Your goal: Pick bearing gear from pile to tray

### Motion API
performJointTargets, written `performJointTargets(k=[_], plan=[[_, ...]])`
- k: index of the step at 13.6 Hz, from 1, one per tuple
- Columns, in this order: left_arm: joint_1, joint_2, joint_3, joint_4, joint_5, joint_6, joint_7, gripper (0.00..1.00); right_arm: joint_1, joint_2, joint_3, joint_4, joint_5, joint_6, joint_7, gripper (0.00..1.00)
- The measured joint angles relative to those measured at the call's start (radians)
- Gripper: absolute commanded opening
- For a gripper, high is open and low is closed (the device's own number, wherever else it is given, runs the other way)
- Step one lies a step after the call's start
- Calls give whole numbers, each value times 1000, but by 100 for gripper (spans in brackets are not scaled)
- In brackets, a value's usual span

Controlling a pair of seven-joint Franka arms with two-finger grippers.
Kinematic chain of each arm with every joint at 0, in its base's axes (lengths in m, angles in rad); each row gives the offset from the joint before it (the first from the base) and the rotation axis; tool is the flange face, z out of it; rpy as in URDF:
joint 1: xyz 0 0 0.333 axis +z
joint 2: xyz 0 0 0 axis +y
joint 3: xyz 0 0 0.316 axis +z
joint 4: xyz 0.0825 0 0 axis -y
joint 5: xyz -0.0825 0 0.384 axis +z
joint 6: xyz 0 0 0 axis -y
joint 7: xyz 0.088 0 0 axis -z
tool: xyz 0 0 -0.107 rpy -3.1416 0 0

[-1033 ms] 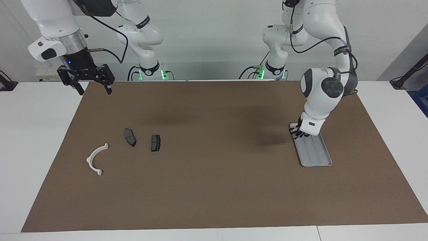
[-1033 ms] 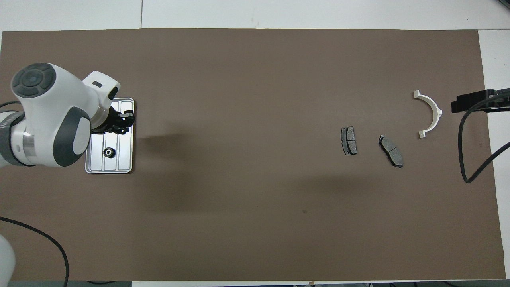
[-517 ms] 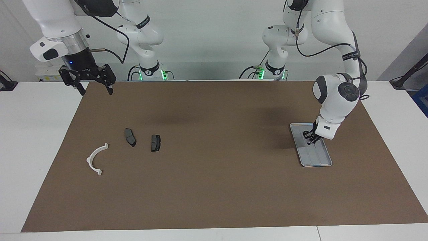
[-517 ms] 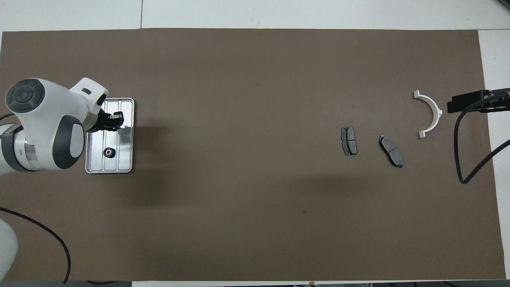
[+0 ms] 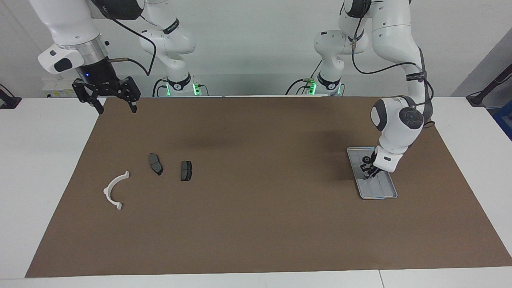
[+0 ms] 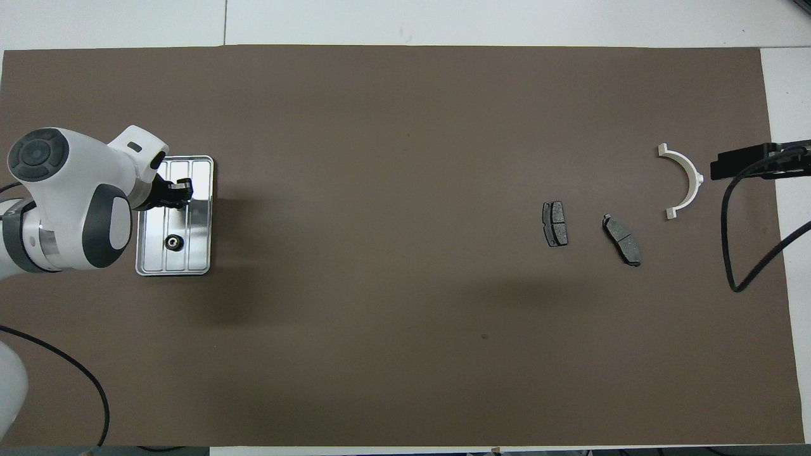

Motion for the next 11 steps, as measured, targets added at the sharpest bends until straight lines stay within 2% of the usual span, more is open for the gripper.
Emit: performJointTargets(k=[4,5,6,7,11], plan=[[5,5,-1,-22,0,38,2,5,0,0,1,0,0,0,1,100],[6,5,-2,-22,0,39,2,11,0,0,1,0,0,0,4,100],[7,5,-2,-22,0,39,2,47,0,0,2,0,1,0,9,100],[7,5,-2,-22,0,39,2,99,0,0,2,0,1,0,11,100],[12,4,0,-19,0,31,16,100,0,1,2,0,1,0,12,100]])
